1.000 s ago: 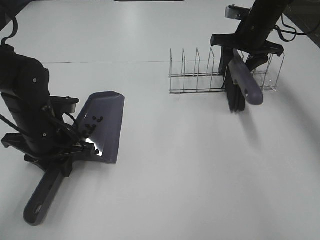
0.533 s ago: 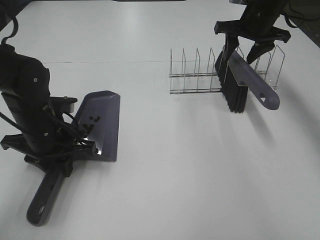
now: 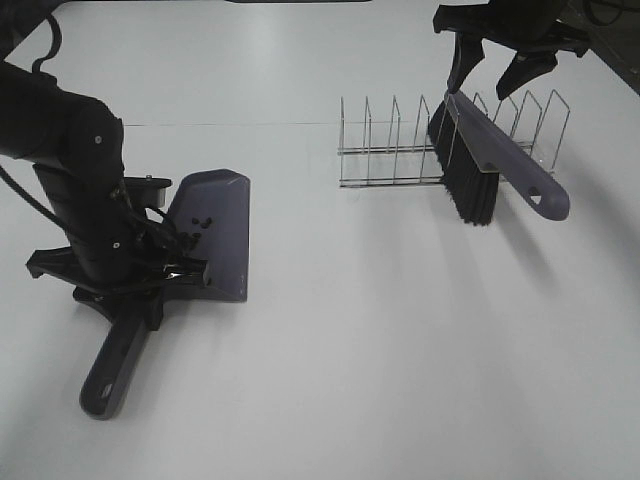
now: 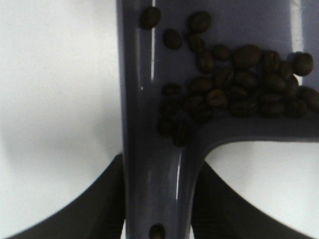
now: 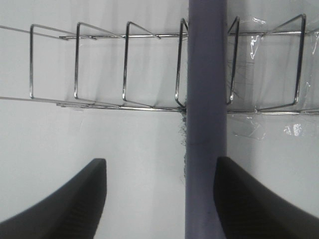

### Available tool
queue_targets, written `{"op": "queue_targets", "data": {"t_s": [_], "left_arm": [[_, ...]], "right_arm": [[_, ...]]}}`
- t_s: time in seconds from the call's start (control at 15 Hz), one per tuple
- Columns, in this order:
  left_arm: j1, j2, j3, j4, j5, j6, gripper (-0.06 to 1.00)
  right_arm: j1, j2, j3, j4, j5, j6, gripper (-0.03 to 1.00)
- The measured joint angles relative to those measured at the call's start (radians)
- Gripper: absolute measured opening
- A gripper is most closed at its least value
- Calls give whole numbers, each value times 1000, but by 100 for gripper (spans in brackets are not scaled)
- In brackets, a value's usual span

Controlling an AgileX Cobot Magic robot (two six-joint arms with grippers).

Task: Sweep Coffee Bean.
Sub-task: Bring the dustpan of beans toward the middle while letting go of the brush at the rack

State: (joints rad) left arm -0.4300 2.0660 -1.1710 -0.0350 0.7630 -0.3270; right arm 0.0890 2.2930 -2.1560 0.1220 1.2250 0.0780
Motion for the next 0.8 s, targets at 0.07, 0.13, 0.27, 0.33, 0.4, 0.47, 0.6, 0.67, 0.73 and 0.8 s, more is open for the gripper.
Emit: {"op": "queue_targets", "data": {"t_s": [0.07,0.13,0.27,0.33,0.4,0.47,0.6,0.67,0.73,0.8], "left_arm": [[0,18,-29,0,6,0,32],[0,23,-42,-1,9,0,32],[0,28,-52,-3,15,0,32],[0,31,-62,-6,21,0,33],[0,33,-69,-12,26,-1,40],[0,38,-83,-23,33,-3,51],[0,49,-116,-27,68,-3,64],[0,51,-132,-27,98,4,66],[0,49,-147,-26,118,11,67],[0,40,-164,-26,139,32,67]], "right_arm": [[2,-15,0,5,0,-3,57],[2,-27,0,5,0,-3,57],[2,-48,0,5,0,-5,57],[2,-55,0,5,0,-7,57],[2,-59,0,6,0,-7,57],[2,-67,0,6,0,-8,57],[2,-89,0,6,-2,-8,57],[2,-103,0,6,-2,-8,57],[2,-118,0,6,-2,-8,57],[2,-138,7,6,-2,-8,57]]}}
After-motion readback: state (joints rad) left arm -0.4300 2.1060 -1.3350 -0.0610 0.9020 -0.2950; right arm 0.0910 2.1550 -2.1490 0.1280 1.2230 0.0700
